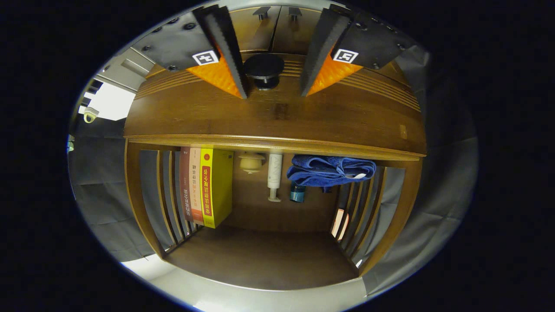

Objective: Pull open the drawer, take out the items inside it, and place them on the countertop above the cabinet.

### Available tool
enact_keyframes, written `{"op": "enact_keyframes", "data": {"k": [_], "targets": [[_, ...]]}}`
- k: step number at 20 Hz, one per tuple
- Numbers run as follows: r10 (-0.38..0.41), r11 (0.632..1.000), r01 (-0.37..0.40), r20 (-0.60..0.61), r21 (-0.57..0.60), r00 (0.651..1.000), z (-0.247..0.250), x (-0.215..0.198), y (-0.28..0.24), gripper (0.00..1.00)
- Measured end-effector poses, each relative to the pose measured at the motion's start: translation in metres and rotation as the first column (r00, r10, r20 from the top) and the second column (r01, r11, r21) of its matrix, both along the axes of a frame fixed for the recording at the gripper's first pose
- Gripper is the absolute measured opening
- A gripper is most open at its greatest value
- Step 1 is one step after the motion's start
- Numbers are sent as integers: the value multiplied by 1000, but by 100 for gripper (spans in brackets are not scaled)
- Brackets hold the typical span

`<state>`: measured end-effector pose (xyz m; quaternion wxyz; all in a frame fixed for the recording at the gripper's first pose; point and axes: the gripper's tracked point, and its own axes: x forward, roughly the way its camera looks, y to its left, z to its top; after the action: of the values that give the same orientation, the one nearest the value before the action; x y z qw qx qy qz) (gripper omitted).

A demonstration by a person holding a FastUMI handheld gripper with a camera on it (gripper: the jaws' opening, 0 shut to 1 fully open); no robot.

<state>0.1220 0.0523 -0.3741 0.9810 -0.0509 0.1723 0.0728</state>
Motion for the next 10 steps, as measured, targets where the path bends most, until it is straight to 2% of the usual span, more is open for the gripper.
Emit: {"op": "enact_keyframes", "data": {"k": [3,5,7,10], "targets": [[-8,1000,8,4,-14,1000,1,1,-2,80],[-38,998,38,12,-49,999,1,2,-15,66],[-45,999,45,-1,-16,999,1,1,-11,52],[-45,999,45,10,-16,999,2,7,-13,52]]}}
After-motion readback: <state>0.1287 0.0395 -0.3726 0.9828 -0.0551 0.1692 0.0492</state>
